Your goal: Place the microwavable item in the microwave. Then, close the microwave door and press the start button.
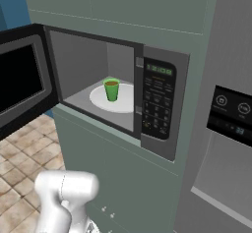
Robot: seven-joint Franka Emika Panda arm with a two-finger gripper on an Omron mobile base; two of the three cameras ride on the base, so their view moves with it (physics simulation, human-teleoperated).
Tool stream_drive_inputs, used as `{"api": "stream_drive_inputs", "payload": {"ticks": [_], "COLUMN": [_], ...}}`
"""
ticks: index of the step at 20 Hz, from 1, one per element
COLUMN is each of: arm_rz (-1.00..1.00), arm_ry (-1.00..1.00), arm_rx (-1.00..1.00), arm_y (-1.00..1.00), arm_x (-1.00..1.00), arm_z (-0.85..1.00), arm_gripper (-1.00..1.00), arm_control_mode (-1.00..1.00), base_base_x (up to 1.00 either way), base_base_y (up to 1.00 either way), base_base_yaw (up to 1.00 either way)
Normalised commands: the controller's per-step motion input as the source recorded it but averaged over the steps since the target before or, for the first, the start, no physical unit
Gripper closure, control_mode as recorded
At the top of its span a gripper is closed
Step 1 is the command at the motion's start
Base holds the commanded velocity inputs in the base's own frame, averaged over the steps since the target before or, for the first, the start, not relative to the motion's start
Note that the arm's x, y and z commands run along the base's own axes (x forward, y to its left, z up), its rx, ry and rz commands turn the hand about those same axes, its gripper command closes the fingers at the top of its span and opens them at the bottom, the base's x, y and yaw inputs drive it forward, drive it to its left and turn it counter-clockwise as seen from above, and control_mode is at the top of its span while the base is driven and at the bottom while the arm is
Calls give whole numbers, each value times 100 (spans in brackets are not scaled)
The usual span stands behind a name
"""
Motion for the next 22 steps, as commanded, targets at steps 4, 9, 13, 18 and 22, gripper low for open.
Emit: {"api": "stream_drive_inputs", "payload": {"ticks": [4,9,13,18,22], "arm_rz": [15,5,0,0,0], "arm_ry": [-6,2,9,8,1], "arm_rx": [-35,-33,-33,-33,-31], "arm_y": [100,97,97,99,72], "arm_x": [-4,69,100,100,100], "arm_z": [-47,-70,-79,-67,-49], "arm_gripper": [-100,-100,-100,-100,-100], "arm_control_mode": [-100,-100,-100,-100,-100], "base_base_x": [0,0,0,0,0], "base_base_y": [0,0,0,0,0], "base_base_yaw": [0,0,0,0,0]}}
